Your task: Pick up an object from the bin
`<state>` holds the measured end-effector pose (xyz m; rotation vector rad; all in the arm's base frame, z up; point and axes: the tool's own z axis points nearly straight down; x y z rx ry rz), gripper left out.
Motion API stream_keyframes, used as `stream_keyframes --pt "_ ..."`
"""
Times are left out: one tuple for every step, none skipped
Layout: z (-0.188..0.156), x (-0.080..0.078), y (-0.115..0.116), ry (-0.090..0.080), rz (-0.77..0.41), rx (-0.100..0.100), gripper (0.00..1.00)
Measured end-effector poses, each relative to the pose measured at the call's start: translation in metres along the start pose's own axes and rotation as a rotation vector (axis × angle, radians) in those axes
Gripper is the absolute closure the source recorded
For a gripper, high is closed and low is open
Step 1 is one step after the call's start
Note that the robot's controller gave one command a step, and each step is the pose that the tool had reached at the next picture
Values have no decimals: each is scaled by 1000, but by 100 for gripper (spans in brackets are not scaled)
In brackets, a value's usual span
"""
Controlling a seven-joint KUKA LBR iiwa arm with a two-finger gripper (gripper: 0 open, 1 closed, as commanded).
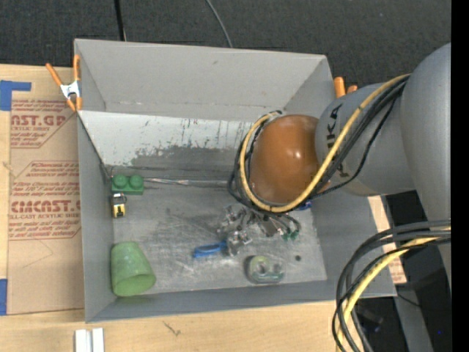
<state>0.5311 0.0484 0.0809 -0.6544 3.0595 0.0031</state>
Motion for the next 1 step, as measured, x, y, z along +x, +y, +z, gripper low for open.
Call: stream_keyframes --pt "-128 5 1 4 5 2 100"
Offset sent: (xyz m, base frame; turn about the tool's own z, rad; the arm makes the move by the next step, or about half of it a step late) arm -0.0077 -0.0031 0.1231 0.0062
